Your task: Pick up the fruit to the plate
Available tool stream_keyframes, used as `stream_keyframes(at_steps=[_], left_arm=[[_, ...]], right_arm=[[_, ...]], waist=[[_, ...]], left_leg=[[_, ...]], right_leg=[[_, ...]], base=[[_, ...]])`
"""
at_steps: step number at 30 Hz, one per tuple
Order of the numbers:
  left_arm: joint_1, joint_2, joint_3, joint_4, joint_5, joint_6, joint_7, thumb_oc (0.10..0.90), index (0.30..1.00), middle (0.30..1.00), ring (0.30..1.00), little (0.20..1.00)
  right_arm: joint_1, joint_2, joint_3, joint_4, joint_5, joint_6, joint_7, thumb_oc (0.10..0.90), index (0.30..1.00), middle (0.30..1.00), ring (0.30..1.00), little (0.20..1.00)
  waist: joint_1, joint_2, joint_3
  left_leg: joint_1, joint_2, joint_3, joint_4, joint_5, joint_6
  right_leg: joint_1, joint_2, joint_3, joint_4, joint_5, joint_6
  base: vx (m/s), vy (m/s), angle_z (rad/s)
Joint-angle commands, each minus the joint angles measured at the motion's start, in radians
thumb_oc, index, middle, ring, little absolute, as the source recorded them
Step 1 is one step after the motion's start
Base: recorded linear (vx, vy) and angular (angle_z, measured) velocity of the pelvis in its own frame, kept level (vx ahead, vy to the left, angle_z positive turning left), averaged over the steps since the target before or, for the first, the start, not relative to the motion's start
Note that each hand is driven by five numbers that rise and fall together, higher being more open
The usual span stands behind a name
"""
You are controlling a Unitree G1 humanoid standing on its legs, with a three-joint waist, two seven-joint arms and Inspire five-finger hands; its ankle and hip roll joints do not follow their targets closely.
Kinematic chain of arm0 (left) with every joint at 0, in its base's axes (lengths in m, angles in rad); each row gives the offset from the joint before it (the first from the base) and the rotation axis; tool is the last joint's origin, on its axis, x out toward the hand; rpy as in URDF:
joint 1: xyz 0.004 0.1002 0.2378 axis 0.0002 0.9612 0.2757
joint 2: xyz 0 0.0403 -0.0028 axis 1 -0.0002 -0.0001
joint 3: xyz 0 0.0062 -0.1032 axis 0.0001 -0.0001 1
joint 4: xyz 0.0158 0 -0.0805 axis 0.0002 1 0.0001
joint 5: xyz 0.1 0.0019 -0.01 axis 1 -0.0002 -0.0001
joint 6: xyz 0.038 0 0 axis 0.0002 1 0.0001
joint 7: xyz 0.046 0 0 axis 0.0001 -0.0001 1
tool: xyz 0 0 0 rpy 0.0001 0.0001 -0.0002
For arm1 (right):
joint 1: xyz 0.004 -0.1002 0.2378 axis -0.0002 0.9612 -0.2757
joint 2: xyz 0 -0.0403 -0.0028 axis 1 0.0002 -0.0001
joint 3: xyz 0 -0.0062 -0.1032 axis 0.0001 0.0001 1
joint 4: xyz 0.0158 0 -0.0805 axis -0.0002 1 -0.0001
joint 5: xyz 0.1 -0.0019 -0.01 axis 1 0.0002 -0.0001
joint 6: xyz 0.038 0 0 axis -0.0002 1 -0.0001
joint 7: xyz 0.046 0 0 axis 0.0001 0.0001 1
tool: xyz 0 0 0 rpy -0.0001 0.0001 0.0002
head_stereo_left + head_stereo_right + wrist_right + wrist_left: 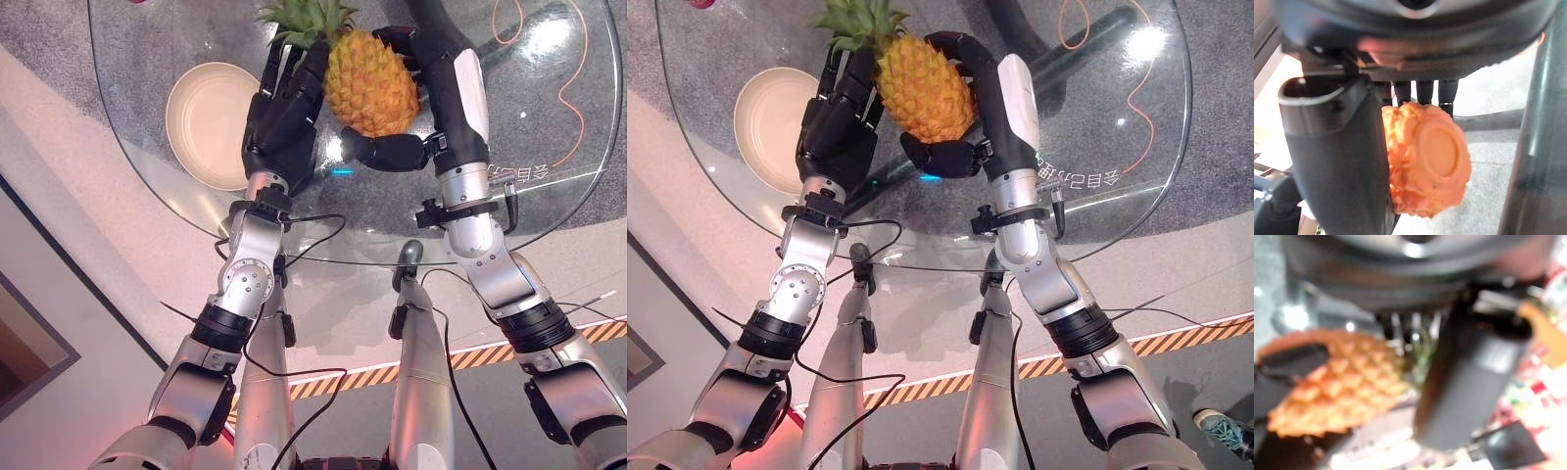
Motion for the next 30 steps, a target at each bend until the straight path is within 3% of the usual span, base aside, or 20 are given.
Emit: stream_keyframes(at_steps=[1,20,30], left_arm=[[-0.107,0.008,-0.002,-0.093,-0.002,-0.071,-0.084,0.8,0.9,0.9,0.9,0.9],[-0.11,0.011,-0.003,-0.1,-0.048,-0.081,-0.081,0.8,0.9,0.9,0.9,0.9],[-0.105,0.022,-0.007,-0.095,-0.051,-0.114,-0.133,0.8,0.9,0.9,0.9,0.9]], right_arm=[[-0.134,-0.008,0.02,-0.191,0.0,-0.135,0.011,0.1,0.3,0.3,0.3,0.2],[-0.166,-0.048,0.072,-0.191,-0.025,-0.14,0.143,0.1,0.3,0.3,0.3,0.2],[-0.173,-0.078,0.083,-0.186,-0.037,-0.142,0.143,0.1,0.3,0.3,0.3,0.2]], waist=[[0.0,-0.025,-0.021],[0.005,-0.028,-0.021],[0.006,-0.031,-0.021]], left_leg=[[-0.031,-0.035,-0.037,0.088,-0.062,0.028],[-0.036,-0.035,-0.041,0.08,-0.052,0.023],[-0.038,-0.035,-0.044,0.081,-0.054,0.023]], right_leg=[[0.044,0.031,-0.061,-0.128,0.093,-0.013],[0.045,0.028,-0.068,-0.137,0.098,-0.011],[0.042,0.029,-0.068,-0.136,0.097,-0.01]], base=[[0.0,0.0,0.0],[0.0,0.0,0.0],[0.0,0.0,0.0]])
